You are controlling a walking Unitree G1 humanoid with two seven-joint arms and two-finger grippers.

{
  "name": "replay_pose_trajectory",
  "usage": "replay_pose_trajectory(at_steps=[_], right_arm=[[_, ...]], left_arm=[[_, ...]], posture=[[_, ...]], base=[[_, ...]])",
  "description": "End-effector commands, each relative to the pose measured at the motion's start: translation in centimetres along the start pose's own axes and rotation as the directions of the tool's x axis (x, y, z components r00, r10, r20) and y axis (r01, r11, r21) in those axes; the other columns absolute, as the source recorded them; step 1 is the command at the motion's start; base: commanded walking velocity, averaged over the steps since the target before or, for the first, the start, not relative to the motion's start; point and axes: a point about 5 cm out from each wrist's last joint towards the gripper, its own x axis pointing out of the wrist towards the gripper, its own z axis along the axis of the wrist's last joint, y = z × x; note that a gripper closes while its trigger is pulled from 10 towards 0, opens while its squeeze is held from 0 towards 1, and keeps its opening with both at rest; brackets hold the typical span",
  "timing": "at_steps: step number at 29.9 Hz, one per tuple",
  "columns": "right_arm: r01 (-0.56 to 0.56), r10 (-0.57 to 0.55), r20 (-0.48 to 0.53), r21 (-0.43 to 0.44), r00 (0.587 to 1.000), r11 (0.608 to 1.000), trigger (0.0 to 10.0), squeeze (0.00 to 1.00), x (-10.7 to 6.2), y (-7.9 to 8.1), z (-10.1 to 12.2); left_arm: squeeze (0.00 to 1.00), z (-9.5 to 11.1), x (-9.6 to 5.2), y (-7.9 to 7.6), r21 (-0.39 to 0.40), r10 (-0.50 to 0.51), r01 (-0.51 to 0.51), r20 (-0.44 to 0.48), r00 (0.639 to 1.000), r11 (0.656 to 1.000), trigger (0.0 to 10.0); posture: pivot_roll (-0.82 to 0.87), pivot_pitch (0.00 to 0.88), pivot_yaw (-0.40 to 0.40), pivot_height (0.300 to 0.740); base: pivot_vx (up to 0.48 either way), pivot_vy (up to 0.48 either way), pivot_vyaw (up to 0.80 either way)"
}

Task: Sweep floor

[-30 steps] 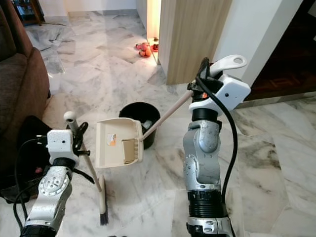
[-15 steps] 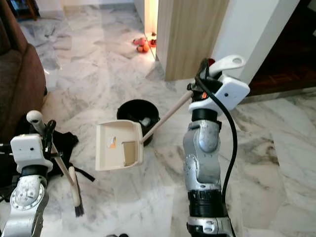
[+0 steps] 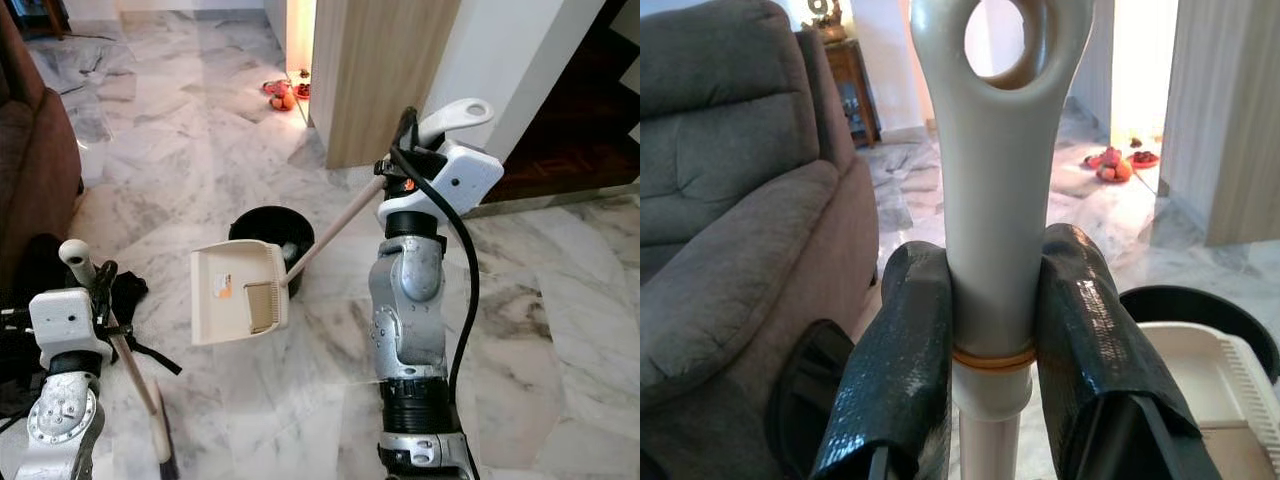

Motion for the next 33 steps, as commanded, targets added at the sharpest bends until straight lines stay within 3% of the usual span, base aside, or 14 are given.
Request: replay_pose_trajectory(at_steps=[1,33], right_arm=[[-0.026,0.024,0.074,0.024,0.997,0.999,10.0,0.00,0.6,0.8,1.5],[-0.040,0.031,0.148,0.064,0.988,0.997,10.0,0.00,1.3,1.2,3.2]], left_arm=[[0.00,0.9,0.1,0.0,0.012,0.006,-0.006,0.042,0.999,1.000,10.0],[0.00,0.9,-0.1,-0.6,0.012,-0.018,0.018,0.042,0.999,1.000,10.0]], posture=[[0.07,0.094,-0.066,0.740],[0.07,0.086,-0.065,0.740]], base=[[0.352,0.000,0.45],[0.353,0.000,0.00]])
